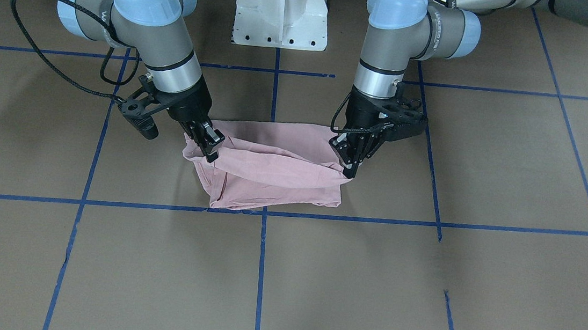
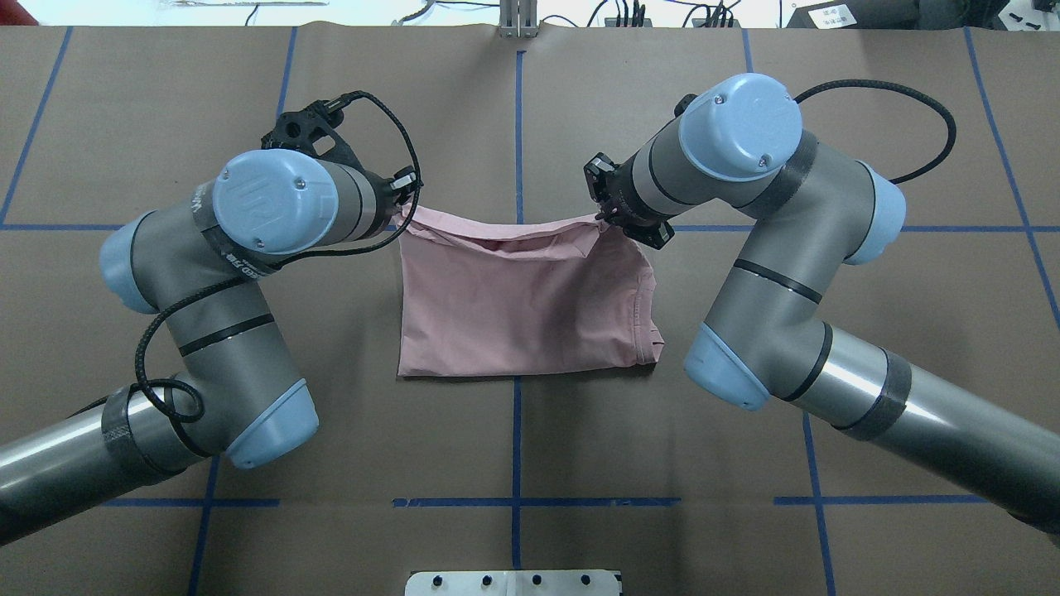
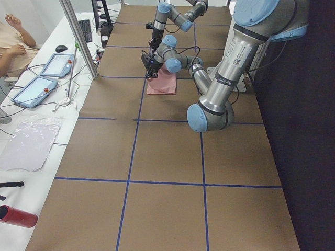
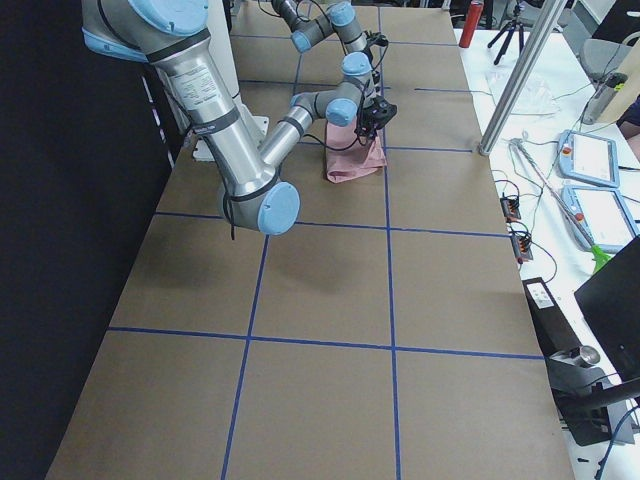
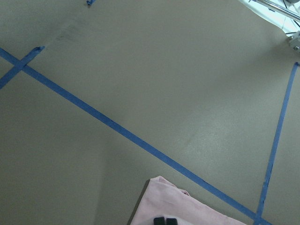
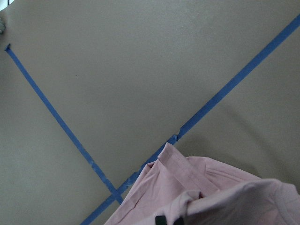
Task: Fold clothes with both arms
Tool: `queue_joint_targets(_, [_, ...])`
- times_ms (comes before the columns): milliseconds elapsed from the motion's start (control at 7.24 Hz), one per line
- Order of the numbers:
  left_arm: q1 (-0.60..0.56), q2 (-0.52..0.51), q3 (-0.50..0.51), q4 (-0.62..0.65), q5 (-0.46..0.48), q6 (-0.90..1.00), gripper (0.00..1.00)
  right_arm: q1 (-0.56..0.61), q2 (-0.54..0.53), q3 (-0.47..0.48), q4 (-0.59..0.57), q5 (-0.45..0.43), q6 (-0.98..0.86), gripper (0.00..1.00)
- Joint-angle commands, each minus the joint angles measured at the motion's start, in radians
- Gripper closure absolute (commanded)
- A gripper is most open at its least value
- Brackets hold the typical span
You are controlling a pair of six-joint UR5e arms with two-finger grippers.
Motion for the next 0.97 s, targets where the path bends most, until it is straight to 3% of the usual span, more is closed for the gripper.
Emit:
queue_joint_targets(0, [-0.002, -0.006, 0.016, 0.001, 0.003, 0.011, 1.0, -0.001, 0.005, -0.03, 0.006, -0.005, -0.003, 1.0])
queue_joint_targets(276, [-0.002, -0.006, 0.041, -0.002, 0.009, 0.028, 1.0, 0.004, 0.025, -0.103, 0.009, -0.008, -0.065, 1.0])
queue_joint_targets(414, [-0.011, -0.009, 0.079, -0.068, 0.009, 0.037, 0.79, 0.004, 0.11, -0.227, 0.018, -0.011, -0.073, 0.96])
queue_joint_targets(690, [-0.092, -0.038, 0.243, -0.298, 0.009, 0.107, 0.42, 0.075, 0.227, -0.495, 0.197, -0.005, -0.133, 0.86])
queue_joint_targets(828, [-0.104, -0.039, 0.24, -0.311, 0.006, 0.111, 0.0, 0.09, 0.232, -0.501, 0.199, 0.0, -0.195, 0.46])
